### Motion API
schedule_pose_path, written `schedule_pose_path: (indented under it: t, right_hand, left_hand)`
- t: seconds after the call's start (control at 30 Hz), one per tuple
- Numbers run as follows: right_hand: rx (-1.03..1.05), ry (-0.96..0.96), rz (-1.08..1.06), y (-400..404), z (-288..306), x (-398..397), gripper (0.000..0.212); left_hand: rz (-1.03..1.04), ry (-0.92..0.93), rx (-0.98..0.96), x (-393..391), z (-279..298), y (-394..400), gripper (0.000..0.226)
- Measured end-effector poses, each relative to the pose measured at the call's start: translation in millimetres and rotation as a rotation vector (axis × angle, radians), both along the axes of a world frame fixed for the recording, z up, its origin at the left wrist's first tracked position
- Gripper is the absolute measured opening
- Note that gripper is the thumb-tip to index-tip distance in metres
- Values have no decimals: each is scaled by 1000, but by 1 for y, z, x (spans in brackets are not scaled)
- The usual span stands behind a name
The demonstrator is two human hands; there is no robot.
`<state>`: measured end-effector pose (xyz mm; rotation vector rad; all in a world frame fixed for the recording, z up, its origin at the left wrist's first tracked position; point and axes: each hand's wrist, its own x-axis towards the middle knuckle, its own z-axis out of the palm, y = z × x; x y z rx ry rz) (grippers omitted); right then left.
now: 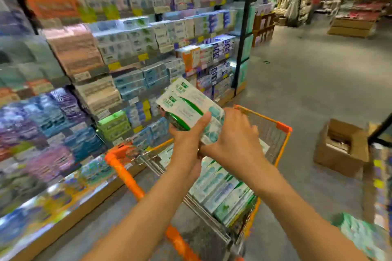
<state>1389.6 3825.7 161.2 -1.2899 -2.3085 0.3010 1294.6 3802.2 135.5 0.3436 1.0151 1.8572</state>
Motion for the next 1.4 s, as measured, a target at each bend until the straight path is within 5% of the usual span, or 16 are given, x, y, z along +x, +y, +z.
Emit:
schedule_pose_path:
  t: [0.2,0.37,0.5,0.67,0.77,0.9,1.07,1.2,1.4]
  right_hand:
    - [-67,-163,73,-12,-11,-12,90]
    - [-474,260,55,15,0,-3,53]
    - [-583,248,13,29,-13,-8,70]
    - [-693,368,-157,49,-36,-12,67]
    - [-753,560,-353,58,-65,-9,64]
    - [-822,672,-660,60,-119,-7,49]
    - [-873,679,-863,57,-192,-21,56]
    - [-934,662,-964,62,-231,-41,84]
    - [-953,615,-994,66,-245,-48,71]
  left_hand:
    - [-16,-50,-76,-24,-25,5,76]
    - [-290,95,-88,-50,-18,12,74]
    - [-469,209,-96,-60,-20,31,44]
    - [-758,308,-153,-72,-36,76,27]
    - [-793,315,-293,-81,-50,107,30]
    - [-838,287,-386,-108,-73,143,4]
    - [-898,299,-404,-132,-93,173,4]
    - [-996,278,-436,-129,-102,176,19]
    - [-1007,297,-432,-140,-110,180,27]
